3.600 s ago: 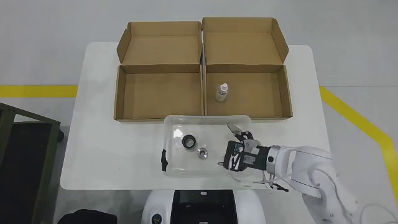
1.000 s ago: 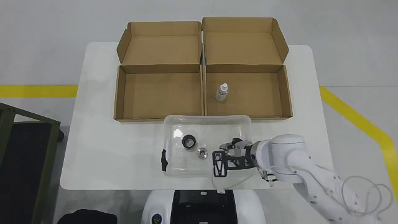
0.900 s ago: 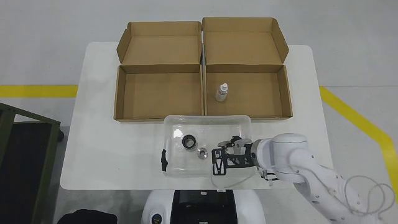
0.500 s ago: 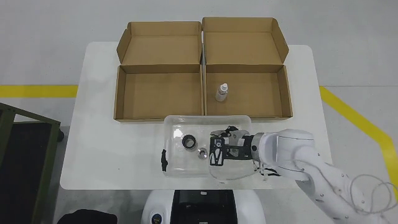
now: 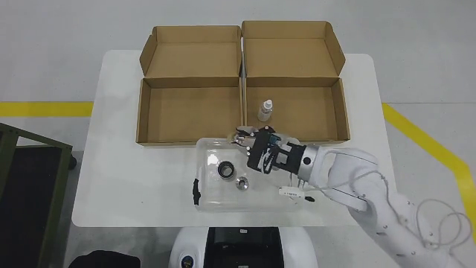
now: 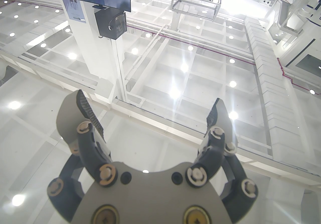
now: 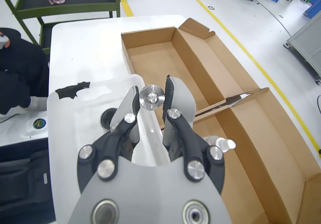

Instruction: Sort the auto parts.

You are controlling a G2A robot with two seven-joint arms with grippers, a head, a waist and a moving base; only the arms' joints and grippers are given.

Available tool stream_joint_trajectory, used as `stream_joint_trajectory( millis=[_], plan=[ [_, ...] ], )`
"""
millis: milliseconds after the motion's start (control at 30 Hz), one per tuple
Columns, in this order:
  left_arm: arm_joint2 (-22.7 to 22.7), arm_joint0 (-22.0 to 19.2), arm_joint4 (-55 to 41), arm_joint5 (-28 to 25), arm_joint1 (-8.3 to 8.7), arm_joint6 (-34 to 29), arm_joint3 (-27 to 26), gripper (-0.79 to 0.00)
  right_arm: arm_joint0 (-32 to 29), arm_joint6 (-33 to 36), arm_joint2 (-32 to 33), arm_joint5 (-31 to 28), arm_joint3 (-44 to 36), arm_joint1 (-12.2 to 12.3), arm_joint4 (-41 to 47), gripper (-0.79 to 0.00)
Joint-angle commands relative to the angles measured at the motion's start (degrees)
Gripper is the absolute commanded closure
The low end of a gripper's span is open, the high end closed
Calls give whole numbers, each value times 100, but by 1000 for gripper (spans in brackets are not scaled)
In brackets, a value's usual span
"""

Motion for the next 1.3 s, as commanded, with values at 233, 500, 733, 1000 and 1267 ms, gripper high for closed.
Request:
stream_joint_trajectory(
  millis=[233, 500, 733, 1000, 1267],
  plan=[
    [0, 0, 0, 0, 0, 0, 0, -785, 325, -613, 78, 290, -9, -136, 702, 0],
    [0, 0, 0, 0, 0, 0, 0, -785, 550, -994, 190, 500, -2, -231, 937, 0],
    [0, 0, 0, 0, 0, 0, 0, -785, 576, -1232, 415, 554, -36, -276, 1291, 0],
    [0, 0, 0, 0, 0, 0, 0, -785, 606, -1476, 503, 407, -2, -336, 1710, 0],
    [0, 0, 0, 0, 0, 0, 0, -785, 546, -1609, 600, 369, 70, -384, 2030, 0]
  ],
)
